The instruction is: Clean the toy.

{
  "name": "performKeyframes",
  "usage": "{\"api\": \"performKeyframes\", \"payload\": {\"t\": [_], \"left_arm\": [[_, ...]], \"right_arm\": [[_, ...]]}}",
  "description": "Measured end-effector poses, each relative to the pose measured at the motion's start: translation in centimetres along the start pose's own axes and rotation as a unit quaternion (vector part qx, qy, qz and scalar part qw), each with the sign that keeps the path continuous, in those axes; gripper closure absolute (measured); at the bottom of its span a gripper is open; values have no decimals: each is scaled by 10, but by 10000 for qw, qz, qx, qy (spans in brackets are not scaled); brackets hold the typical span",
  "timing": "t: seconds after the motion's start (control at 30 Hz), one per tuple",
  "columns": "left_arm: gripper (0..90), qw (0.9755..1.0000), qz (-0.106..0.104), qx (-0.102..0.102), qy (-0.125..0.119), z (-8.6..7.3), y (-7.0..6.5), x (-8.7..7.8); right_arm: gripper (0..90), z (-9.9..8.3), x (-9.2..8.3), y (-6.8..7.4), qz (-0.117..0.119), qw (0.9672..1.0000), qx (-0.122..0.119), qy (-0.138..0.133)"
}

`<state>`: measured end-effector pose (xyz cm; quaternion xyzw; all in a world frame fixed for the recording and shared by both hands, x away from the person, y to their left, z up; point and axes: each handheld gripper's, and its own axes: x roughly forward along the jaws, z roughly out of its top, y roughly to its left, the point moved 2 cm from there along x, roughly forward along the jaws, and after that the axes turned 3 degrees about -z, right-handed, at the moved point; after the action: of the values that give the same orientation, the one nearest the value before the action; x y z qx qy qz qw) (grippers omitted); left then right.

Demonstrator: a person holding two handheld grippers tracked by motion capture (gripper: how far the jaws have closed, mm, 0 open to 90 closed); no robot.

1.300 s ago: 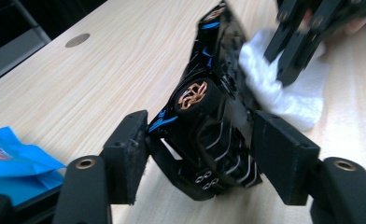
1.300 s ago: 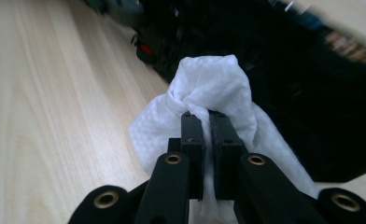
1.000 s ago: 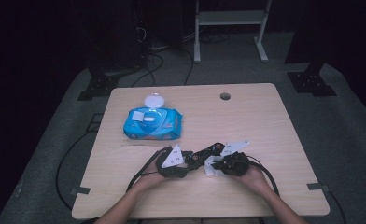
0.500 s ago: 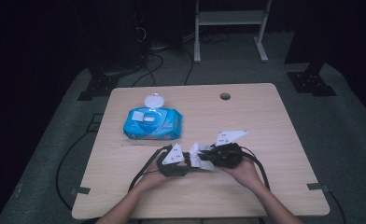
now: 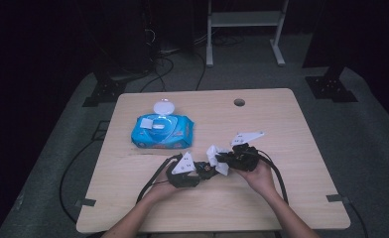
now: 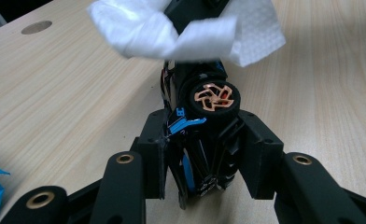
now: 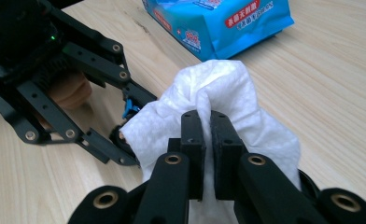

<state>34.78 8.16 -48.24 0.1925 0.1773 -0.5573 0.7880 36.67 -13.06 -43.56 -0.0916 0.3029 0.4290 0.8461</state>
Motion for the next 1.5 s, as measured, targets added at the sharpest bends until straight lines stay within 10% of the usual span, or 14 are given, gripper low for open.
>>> {"api": "performKeyframes", "payload": {"t": [0.23,0.5,0.53,0.77,0.9,1.03,1.2,1.3,1.33,1.5], "left_arm": [[575,10000,10,22,0,0,0,0],[577,10000,9,-29,-19,0,0,0],[576,10000,0,-25,-25,1,-1,1],[576,10000,6,-40,-4,1,-1,1],[577,10000,-1,-91,-38,0,1,0],[578,10000,5,-85,-29,0,1,0],[578,10000,16,-92,-13,0,2,1],[578,9999,16,-112,-29,0,2,1],[578,10000,26,-87,-13,0,3,1],[579,9999,60,-99,8,-1,4,-2]], "right_arm": [[849,11,22,32,532,9984,-163,6],[847,5,3,4,-562,9978,-350,64],[848,2,-1,-2,-437,9990,-37,29],[846,9,22,33,537,9984,-175,-13],[847,12,21,34,334,9986,-406,62],[846,0,-3,-5,-405,9990,-173,17],[847,-3,-15,-21,-752,9972,-43,5],[847,-2,-11,-13,-688,9976,-77,-6],[847,1,-4,-1,-248,9996,-138,-12],[846,4,1,13,-410,9968,-677,93]]}}
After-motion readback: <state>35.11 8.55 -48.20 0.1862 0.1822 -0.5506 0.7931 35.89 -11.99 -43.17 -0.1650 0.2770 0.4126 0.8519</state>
